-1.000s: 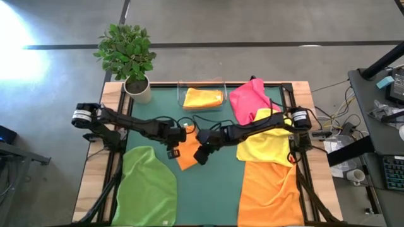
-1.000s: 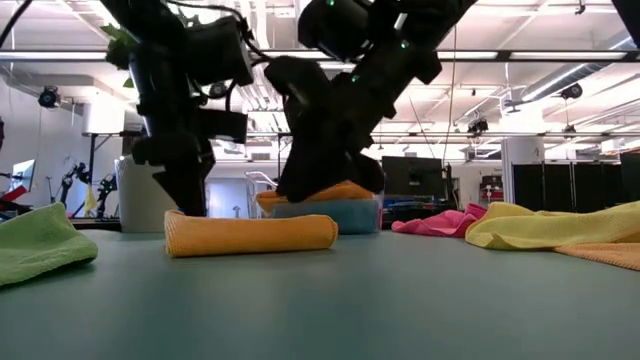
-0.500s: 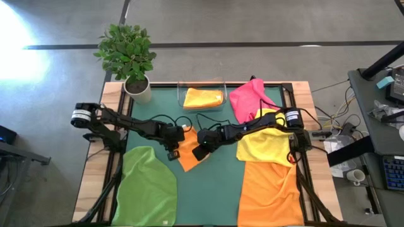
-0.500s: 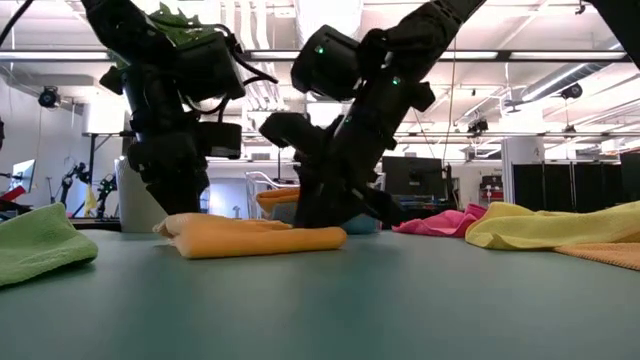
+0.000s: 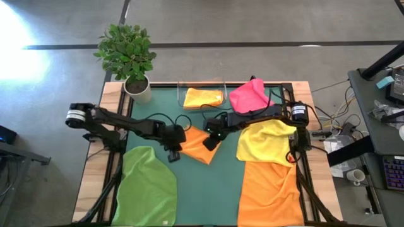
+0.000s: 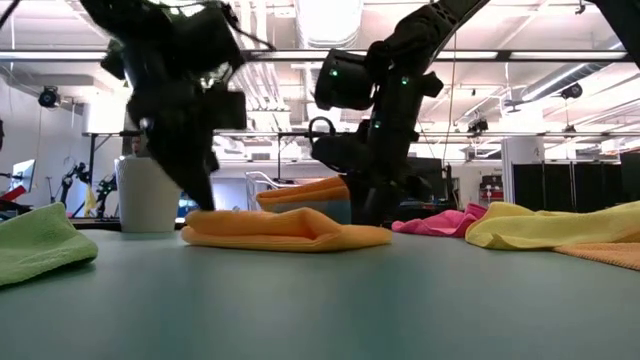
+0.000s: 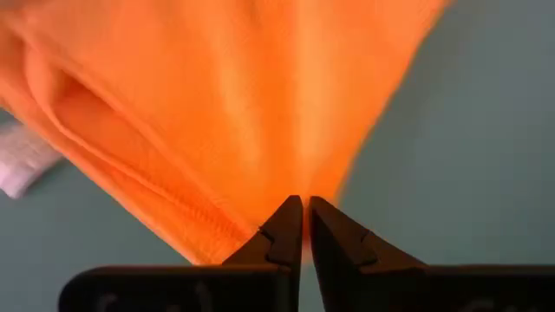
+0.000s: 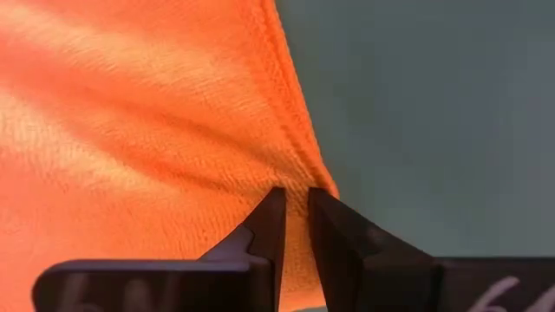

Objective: Fold microfiber towels
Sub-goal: Fold the top left orange microfiber towel

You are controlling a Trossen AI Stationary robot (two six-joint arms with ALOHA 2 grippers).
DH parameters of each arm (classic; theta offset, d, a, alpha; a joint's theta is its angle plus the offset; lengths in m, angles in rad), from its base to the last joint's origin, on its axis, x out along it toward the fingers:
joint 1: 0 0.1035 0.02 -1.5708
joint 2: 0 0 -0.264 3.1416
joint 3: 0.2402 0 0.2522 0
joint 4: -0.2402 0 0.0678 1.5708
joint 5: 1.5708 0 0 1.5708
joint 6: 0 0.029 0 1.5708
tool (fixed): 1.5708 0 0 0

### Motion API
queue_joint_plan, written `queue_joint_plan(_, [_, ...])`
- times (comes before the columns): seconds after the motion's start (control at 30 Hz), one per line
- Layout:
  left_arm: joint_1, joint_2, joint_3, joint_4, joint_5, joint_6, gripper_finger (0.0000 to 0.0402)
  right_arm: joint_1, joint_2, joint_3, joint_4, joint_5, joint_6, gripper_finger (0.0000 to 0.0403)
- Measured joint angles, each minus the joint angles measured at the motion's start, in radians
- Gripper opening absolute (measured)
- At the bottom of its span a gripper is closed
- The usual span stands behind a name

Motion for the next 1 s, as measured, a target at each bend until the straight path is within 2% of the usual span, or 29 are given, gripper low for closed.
queue_joint_plan(0.23, [0.002, -0.164, -0.008, 0.0, -0.103, 0.002, 0.001, 0.024, -0.004, 0.029, -0.004, -0.002, -0.015, 0.0049])
queue_joint_plan(0.4, [0.002, -0.261, -0.008, -0.067, -0.181, 0.003, 0.001, 0.093, -0.019, 0.126, 0.013, 0.035, -0.007, 0.0049])
queue_joint_plan(0.53, [0.003, -0.322, -0.008, -0.114, -0.231, 0.003, 0.001, 0.156, -0.018, 0.147, 0.062, 0.067, 0.016, 0.0049])
queue_joint_plan(0.67, [0.003, -0.359, -0.01, -0.135, -0.242, 0.003, 0.001, 0.202, -0.018, 0.132, 0.069, 0.077, 0.076, 0.0049])
queue_joint_plan(0.77, [0.003, -0.37, -0.011, -0.127, -0.242, 0.003, 0.001, 0.22, -0.014, 0.099, 0.068, 0.127, 0.118, 0.0049])
queue_joint_plan(1.0, [0.003, -0.362, -0.023, -0.121, -0.242, 0.003, 0.001, 0.229, 0.046, 0.071, 0.089, 0.104, 0.188, 0.0049])
